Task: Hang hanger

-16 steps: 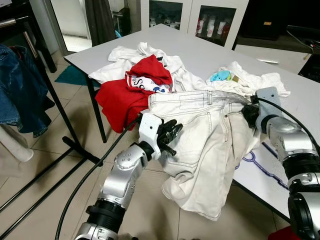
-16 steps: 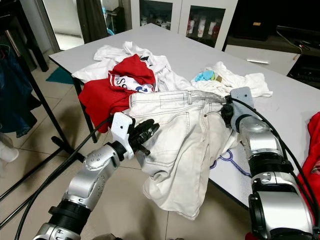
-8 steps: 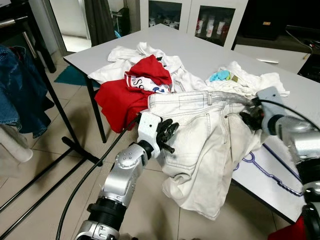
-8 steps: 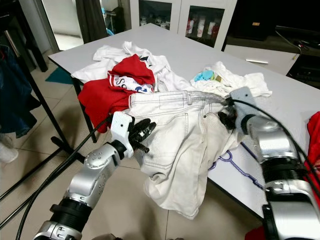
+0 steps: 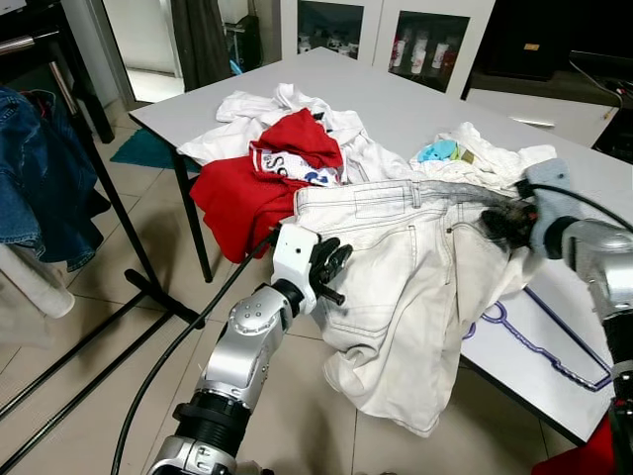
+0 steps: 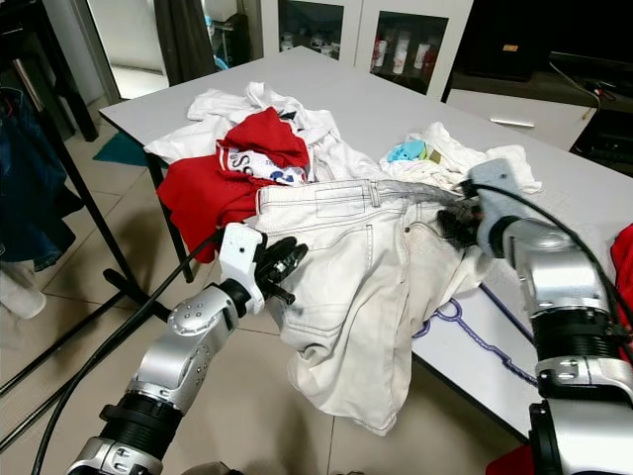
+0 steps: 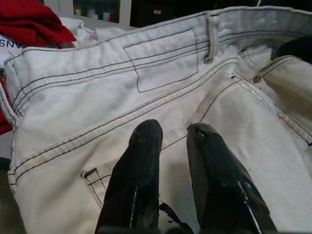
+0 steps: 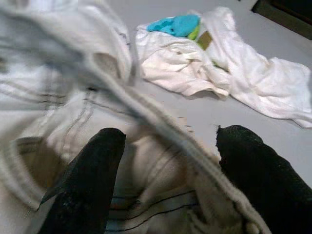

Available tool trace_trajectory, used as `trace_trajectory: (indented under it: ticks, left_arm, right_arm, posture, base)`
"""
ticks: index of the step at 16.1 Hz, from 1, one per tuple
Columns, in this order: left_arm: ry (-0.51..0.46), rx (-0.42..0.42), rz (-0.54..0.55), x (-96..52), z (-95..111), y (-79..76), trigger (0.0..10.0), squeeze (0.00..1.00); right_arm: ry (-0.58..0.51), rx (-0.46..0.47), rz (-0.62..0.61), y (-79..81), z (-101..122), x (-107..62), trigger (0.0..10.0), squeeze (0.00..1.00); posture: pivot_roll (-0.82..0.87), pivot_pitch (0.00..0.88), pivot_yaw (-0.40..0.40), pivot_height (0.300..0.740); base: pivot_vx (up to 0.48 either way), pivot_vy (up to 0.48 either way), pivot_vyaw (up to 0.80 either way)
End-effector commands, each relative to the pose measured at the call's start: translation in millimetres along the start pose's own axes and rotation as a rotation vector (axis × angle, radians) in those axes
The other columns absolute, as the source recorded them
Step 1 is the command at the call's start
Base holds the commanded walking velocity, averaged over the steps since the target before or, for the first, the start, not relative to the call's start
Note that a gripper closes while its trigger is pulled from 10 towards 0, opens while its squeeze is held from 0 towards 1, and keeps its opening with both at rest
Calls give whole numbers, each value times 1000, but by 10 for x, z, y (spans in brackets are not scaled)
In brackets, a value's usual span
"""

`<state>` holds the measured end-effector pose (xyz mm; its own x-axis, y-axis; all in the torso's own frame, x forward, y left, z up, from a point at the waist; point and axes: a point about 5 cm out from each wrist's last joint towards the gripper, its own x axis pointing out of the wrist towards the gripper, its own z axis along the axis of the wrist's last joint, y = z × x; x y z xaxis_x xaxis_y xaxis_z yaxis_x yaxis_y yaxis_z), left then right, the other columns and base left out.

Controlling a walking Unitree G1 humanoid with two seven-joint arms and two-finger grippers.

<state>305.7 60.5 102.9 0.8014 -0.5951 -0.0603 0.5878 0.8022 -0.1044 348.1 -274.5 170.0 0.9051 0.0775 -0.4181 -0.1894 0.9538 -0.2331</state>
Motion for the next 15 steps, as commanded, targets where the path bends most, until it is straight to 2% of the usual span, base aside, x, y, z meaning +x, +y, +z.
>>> trace_trajectory:
  ticks: [1,3,6,8,10,13,14,15]
  left_arm:
    - [-6,16,-4,36,42,-13,10000,0]
    - [-5,13,-3,35,39,-12,10000,0]
    - [4,11,-4,39,24,-16,10000,0]
    - [51,-10,-11,42,-55,-18,10000,0]
    - [105,-8,0,46,-147,33,10000,0]
    - [97,-30,24,85,-89,138,10000,0]
    - [98,-20,0,117,-58,169,10000,478]
    - [102,2,-5,137,-50,172,10000,510]
  right_arm:
    - [-28,14,-18,-77,75,-51,10000,0]
    - [-25,49,-4,-64,84,-61,10000,0]
    - [-24,53,72,5,91,-87,10000,0]
    - [-14,57,125,65,48,-103,10000,0]
    - [-7,52,120,92,17,-103,10000,0]
    - [-41,67,100,109,76,-109,10000,0]
    - [-87,63,38,49,169,-118,10000,0]
    - [-97,73,41,43,198,-127,10000,0]
  posture:
    - [-20,0,-26,740]
    - [-19,0,-26,740]
    - [-17,0,-26,740]
    - [-17,0,-26,740]
    - [-18,0,-27,740]
    - [-22,0,-26,740]
    - [-19,0,-27,740]
    - [-19,0,-28,740]
  base:
    - [0,0,0]
    - [0,0,0]
    - [0,0,0]
    - [0,0,0]
    - [0,0,0]
    - [0,0,0]
    - [0,0,0]
    - [0,0,0]
